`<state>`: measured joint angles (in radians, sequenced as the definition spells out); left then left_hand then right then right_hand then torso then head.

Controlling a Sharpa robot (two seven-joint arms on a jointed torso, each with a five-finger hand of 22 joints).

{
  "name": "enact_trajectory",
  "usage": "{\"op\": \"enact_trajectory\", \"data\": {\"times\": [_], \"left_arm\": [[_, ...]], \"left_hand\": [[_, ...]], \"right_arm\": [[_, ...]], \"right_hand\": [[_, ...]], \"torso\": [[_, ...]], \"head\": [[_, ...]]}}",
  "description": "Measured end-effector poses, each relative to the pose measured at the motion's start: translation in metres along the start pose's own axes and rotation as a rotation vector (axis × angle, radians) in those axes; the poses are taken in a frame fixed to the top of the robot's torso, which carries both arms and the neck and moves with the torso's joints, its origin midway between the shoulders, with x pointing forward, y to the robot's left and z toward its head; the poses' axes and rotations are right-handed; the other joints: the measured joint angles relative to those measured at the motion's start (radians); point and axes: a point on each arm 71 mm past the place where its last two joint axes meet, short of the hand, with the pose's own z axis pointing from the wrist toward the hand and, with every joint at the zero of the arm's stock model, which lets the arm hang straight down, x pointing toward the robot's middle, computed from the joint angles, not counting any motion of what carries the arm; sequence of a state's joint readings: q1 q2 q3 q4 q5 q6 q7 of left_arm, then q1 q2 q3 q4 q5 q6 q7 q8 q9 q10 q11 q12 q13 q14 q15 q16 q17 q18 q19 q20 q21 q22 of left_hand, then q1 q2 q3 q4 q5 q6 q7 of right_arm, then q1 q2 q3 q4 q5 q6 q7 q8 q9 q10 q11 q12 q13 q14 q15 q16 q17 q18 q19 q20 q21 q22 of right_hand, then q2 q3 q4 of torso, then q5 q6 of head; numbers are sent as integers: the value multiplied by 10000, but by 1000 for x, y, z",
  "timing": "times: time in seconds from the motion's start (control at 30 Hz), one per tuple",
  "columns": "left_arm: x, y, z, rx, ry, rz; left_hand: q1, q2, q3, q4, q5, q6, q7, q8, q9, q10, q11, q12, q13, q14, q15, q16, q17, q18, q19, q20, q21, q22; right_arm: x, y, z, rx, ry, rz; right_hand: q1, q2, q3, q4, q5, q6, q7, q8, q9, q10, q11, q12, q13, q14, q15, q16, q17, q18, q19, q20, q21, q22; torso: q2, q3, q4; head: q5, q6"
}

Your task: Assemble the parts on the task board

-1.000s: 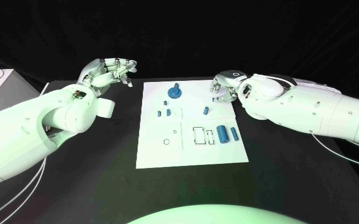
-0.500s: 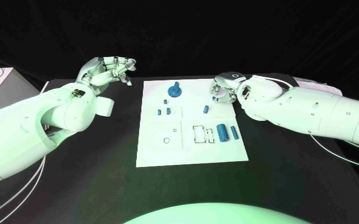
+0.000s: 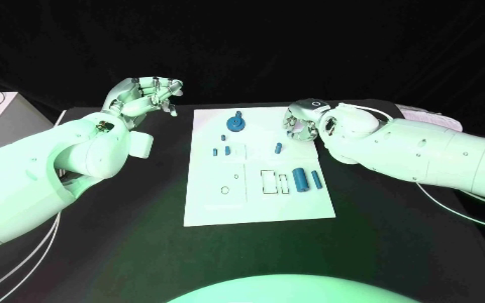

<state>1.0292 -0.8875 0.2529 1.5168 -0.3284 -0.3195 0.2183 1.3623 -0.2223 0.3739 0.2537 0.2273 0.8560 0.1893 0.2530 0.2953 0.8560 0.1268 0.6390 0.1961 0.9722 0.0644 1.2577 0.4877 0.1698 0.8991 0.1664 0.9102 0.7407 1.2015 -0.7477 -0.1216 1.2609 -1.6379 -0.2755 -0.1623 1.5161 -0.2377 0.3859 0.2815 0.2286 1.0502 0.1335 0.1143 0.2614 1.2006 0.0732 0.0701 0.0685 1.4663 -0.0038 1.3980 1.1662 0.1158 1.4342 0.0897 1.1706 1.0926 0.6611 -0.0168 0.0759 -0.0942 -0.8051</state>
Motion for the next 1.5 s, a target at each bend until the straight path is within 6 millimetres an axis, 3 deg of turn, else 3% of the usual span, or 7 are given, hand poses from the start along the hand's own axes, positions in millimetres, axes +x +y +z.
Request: {"op": "enact_trajectory", "data": {"times": [0.17, 0.73, 0.93, 1.13, 1.27, 1.33, 1.5], "left_arm": [[1, 0, 0, 5, 21, -6], [1, 0, -1, -10, 24, -5], [1, 0, -1, -17, 21, -4], [1, 0, -1, -23, 21, -4], [1, 0, -1, -27, 20, -4], [1, 0, -1, -29, 19, -4], [1, 0, -1, -35, 15, -3]], "left_hand": [[0, 0, 0, 0, 0, 0, 0, 0, 0, 0, 0, 37, -1, 35, -35, 0, 0, 0, 0, 0, 0, 0], [40, 40, -28, 29, 0, 0, 0, 0, -8, 1, 0, 36, -1, 59, -11, 45, 8, 0, 34, -36, 0, 0], [40, 40, -28, 28, 0, 0, 0, 0, -8, 1, 0, 36, -2, 72, 2, 45, 8, 1, 34, -36, 0, 1], [40, 40, -28, 28, 0, 0, 0, 0, -7, 1, 0, 36, -2, 71, 2, 45, 16, -1, 34, -36, 1, 0], [40, 40, -28, 28, 0, 0, 0, 0, -7, 1, 0, 36, -2, 71, 2, 45, 16, -1, 34, -36, 0, 1], [79, 78, -45, 45, 0, 0, 0, 0, -10, 1, 0, 36, -2, 71, 2, 79, 16, -1, 40, -30, 0, 1], [128, 50, -70, 71, 0, 0, 0, 0, -17, 1, 0, 36, -3, 71, 2, 86, 16, -1, 70, 0, 1, 1]], "right_arm": [[2, 0, 1, 23, 39, 7], [8, 0, 3, 81, 131, 22], [8, 0, 4, 88, 126, 27], [9, 2, 5, 68, 86, 40], [10, 2, 5, 55, 37, 56], [10, 3, 4, 49, -9, 72], [11, 3, 3, 55, -182, 126]], "right_hand": [[3, 3, 232, -39, 0, 47, -20, 14, 24, 71, 0, 0, 0, 0, 0, 39, -1, -105, 0, 0, 0, 34], [-37, -37, 695, -170, -1, 133, 5, 92, 100, 142, 0, -2, -10, 0, -1, 59, -3, -97, -1, 1, 54, 113], [-76, -75, 1031, -364, -1, 284, -7, 208, 187, 234, -15, -3, -18, 0, -1, 78, -4, -92, -1, 1, 86, 180], [-93, -62, 1592, -659, -260, 485, -65, 404, 345, 449, -53, -64, -10, 1, -75, 78, -19, -88, 37, -38, 280, 397], [-258, 18, 1833, -900, -281, 611, -86, 518, 467, 529, -12, -51, 25, 1, -147, 78, -35, -86, 73, -73, 375, 557], [-331, 49, 1943, -1010, -294, 666, -141, 599, 520, 593, 49, -23, 62, 1, -147, 78, -35, -238, 108, -108, 514, 694], [-425, 144, 2217, -1344, -339, 751, -119, 758, 711, 670, 119, -7, 132, 3, -218, 118, -68, -238, 180, -180, 843, 1077]], "torso": [[4, 0, 1], [7, -9, -6], [6, -9, -9], [5, -8, -12], [5, -8, -16], [5, -8, -18], [5, -8, -23]], "head": [[8, -11], [23, -73], [17, -81], [29, -73], [31, -92], [32, -96], [30, -97]]}}
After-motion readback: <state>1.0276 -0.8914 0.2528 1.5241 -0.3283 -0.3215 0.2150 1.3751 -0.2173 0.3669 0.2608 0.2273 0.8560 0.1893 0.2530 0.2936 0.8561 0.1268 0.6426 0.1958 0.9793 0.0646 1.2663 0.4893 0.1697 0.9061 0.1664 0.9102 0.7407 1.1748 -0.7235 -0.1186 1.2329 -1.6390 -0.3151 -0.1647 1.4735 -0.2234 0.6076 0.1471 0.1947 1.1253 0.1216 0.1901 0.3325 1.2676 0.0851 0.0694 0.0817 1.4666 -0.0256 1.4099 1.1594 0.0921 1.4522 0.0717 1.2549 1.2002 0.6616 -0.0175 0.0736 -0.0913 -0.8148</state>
